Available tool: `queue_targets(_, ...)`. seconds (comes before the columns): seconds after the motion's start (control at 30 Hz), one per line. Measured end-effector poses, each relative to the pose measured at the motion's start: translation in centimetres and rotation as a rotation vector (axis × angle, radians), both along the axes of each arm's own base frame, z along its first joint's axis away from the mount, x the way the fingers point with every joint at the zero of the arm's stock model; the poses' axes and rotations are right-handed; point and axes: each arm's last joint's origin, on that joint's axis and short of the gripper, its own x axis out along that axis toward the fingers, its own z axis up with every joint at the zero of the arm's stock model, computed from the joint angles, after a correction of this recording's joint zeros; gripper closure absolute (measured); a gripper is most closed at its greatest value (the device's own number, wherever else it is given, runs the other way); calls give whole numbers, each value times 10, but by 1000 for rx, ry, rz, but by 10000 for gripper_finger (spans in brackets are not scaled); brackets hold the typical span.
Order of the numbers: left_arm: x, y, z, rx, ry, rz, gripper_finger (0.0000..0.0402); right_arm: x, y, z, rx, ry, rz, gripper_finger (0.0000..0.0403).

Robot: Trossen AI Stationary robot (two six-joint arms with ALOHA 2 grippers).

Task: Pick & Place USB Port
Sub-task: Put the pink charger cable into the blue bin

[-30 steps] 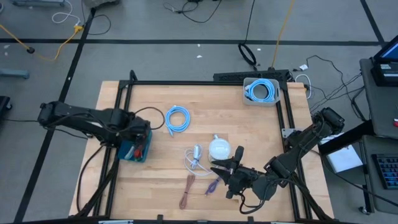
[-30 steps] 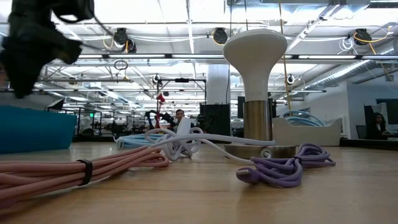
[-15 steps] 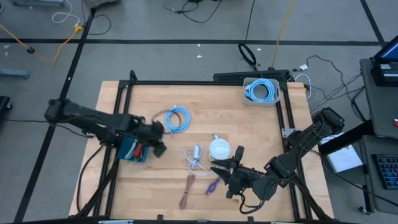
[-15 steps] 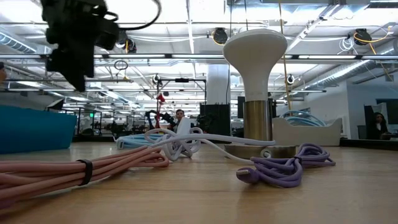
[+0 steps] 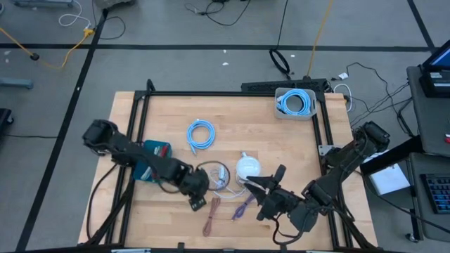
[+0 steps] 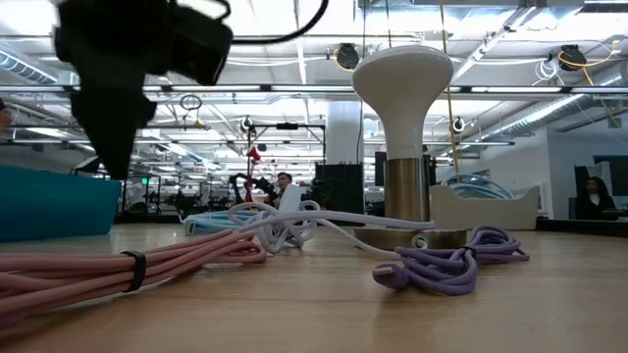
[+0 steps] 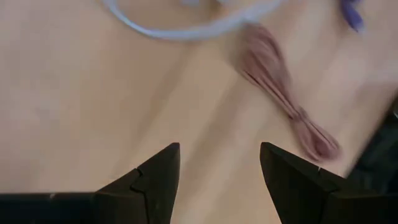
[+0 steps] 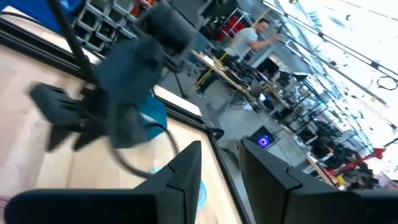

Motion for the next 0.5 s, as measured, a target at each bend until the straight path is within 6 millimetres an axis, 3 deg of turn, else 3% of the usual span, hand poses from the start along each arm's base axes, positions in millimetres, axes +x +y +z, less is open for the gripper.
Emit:
queue_targets(0.23,16,-35,7,-55,4,34,178,-1,0,0,-9,-2,-20,302)
queue_targets(0.5,30,-66,-19,-62,118,78,178,-3,0,1,-30,-17,-90,302)
